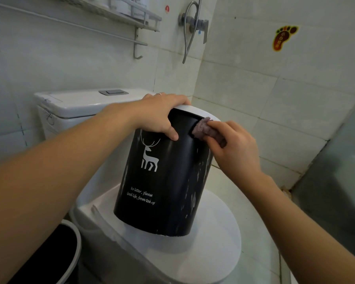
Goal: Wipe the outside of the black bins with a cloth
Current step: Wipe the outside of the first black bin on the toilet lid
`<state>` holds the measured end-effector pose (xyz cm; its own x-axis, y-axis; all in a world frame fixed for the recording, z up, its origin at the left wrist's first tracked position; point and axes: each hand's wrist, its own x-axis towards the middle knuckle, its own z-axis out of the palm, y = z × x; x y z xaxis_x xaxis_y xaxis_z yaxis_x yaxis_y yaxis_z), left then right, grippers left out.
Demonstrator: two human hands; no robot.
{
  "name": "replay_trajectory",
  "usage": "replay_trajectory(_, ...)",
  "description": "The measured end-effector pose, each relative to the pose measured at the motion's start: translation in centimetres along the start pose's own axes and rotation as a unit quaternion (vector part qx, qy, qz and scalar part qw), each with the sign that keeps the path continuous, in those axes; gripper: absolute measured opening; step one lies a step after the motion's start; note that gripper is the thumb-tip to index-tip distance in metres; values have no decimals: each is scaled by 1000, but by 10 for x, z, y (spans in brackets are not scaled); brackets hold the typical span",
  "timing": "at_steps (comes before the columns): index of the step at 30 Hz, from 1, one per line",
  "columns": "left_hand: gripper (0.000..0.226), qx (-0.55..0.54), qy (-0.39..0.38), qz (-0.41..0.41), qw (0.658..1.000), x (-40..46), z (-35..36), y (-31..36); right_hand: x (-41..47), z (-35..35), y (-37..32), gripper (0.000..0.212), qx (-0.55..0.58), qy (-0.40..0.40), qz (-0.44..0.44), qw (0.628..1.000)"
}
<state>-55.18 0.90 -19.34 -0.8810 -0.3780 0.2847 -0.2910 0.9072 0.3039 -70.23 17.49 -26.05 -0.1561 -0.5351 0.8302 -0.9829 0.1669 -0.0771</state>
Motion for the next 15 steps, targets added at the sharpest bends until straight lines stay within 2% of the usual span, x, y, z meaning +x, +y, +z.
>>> replay_trajectory(3,71,-16,0,-11,1000,0,0,-3,-9,3,-4,29,28,-10,-13,999)
replay_trajectory(8,72,-32,5,-24,999,0,0,-10,-53,5,-6,28,59,-67,-123,988)
replay_trajectory(10,72,-36,6,-28,999,1,0,-13,-53,6,-4,27,49,-73,-139,986)
replay_trajectory(15,71,-44,4,-32,999,2,0,-15,-17,10,-5,32,44,-22,-20,999)
